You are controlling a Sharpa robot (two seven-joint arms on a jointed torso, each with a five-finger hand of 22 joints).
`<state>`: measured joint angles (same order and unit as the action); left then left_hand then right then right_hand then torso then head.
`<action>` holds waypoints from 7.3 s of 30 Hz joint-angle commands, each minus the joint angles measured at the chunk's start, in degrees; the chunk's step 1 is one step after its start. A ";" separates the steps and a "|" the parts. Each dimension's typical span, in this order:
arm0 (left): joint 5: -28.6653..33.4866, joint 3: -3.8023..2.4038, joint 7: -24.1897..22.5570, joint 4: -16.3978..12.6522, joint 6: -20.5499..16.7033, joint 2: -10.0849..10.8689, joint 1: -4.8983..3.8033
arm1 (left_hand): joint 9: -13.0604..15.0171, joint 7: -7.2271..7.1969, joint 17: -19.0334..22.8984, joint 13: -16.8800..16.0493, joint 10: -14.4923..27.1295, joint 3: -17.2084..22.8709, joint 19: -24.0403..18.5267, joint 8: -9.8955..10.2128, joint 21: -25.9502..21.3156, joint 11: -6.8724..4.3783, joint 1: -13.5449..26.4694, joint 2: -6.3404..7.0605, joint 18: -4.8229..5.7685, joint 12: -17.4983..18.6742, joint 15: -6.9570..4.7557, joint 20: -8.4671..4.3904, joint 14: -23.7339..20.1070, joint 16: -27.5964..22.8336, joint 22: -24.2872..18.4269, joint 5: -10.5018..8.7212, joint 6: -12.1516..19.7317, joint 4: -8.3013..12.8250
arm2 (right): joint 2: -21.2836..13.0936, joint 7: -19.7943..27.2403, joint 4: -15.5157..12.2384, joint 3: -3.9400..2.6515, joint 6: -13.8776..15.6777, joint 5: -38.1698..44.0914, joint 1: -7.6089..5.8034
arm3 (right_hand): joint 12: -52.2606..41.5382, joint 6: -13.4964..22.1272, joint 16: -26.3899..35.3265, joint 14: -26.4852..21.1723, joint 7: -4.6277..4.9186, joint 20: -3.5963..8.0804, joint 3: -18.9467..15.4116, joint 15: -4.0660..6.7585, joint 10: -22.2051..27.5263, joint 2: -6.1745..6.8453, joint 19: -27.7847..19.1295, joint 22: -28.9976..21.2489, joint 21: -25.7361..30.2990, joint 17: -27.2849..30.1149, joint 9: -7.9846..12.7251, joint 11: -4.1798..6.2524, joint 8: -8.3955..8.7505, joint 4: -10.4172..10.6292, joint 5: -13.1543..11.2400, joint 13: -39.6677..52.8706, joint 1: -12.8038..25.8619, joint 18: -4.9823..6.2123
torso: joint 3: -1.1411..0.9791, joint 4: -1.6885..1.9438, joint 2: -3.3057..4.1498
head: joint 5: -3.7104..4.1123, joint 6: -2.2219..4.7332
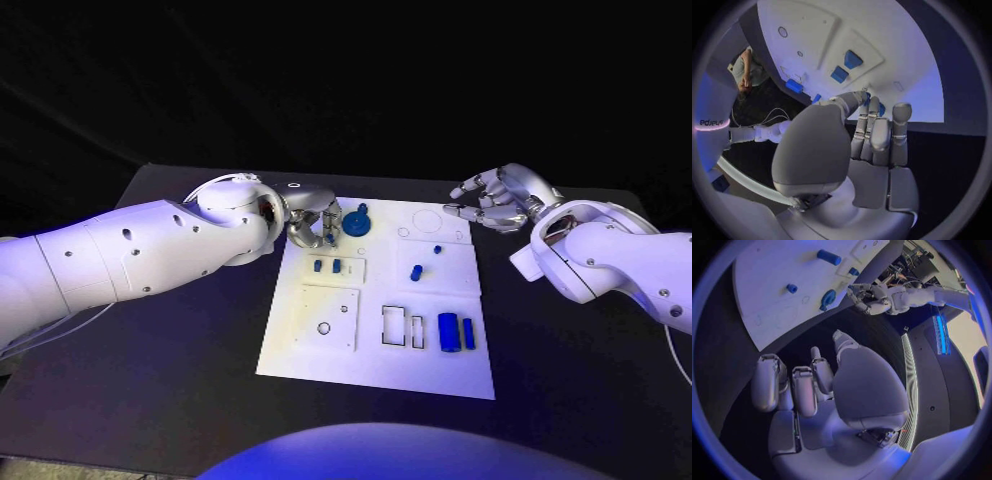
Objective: Assemble the parts on the task board
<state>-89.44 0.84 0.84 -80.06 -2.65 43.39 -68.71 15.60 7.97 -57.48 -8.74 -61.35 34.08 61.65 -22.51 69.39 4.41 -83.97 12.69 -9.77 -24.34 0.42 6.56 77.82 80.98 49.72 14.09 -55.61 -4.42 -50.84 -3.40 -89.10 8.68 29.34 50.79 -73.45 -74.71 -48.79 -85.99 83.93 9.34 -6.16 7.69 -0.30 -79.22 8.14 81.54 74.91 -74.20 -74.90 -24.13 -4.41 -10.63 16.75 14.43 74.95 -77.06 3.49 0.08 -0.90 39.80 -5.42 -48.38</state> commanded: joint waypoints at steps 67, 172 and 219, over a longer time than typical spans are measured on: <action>0.11 0.94 0.11 2.45 3.83 -2.69 0.23 | 0.71 -0.05 3.26 -0.18 -0.15 -0.39 -2.89 1.28 -2.13 0.07 1.81 0.36 0.42 1.73 0.17 0.15 -1.91 -0.97 -3.22 -1.56 -0.80 0.15 | 0.08 0.36 0.05 -0.02 -0.18 0.27 0.04 | 0.34 0.16 0.27 3.73 -0.12 0.09 0.20 0.25 0.30 -0.58 -0.58 3.16 0.59 -5.74 0.17 0.10 -0.50 -0.16 0.29 1.13 0.45 0.64 | -0.03 -0.01 -0.04 | 0.00 -0.59; 77.54 -2.52 -18.11 -4.27 -5.36 10.51 -0.45 | -1.77 3.41 35.76 1.08 11.32 -3.82 -10.13 9.61 -15.12 3.34 -0.22 -1.37 -0.90 -7.17 3.04 2.35 -21.81 -19.98 -15.89 -1.02 3.76 -4.31 | 4.83 -3.05 4.63 0.03 -11.39 41.61 3.34 | 64.24 -5.83 9.01 1.54 0.35 -0.02 16.80 -0.59 15.23 6.89 -1.18 -1.02 9.15 7.34 4.50 -1.21 -1.33 -3.38 -4.99 -64.73 -7.39 1.70 | 0.04 0.13 0.06 | 5.09 2.54; 76.06 -2.44 -16.72 -4.16 -5.50 10.46 -0.36 | -1.90 3.63 35.94 1.27 11.73 -3.68 -9.93 9.88 -15.05 3.49 -0.37 -1.12 -0.84 -7.13 3.07 2.26 -21.67 -20.25 -15.90 -1.10 4.23 -3.79 | 6.49 -11.06 3.75 0.05 -16.96 51.17 5.67 | 65.58 -13.50 7.40 1.82 -2.39 1.48 28.34 1.57 8.27 2.97 -0.84 2.01 6.64 5.69 0.94 1.27 -6.76 -11.24 -8.73 -67.26 -5.16 1.36 | -0.01 0.08 0.05 | 4.91 0.74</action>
<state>-12.92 -1.58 -15.79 -84.13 -8.45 53.97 -69.06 13.78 11.45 -21.59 -7.54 -49.59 30.36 51.70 -12.61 54.48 7.79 -84.09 11.52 -9.75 -31.28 3.79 9.12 56.01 61.01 33.91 12.86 -51.71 -8.62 -44.43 -11.57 -85.37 8.16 16.22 98.17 -68.59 -8.81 -57.91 -78.46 83.93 8.87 -5.05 36.07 0.94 -70.63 11.22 80.80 74.92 -67.36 -69.26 -23.15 -3.18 -17.28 5.77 5.84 7.36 -82.55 5.28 0.09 -0.81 39.88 -0.49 -47.59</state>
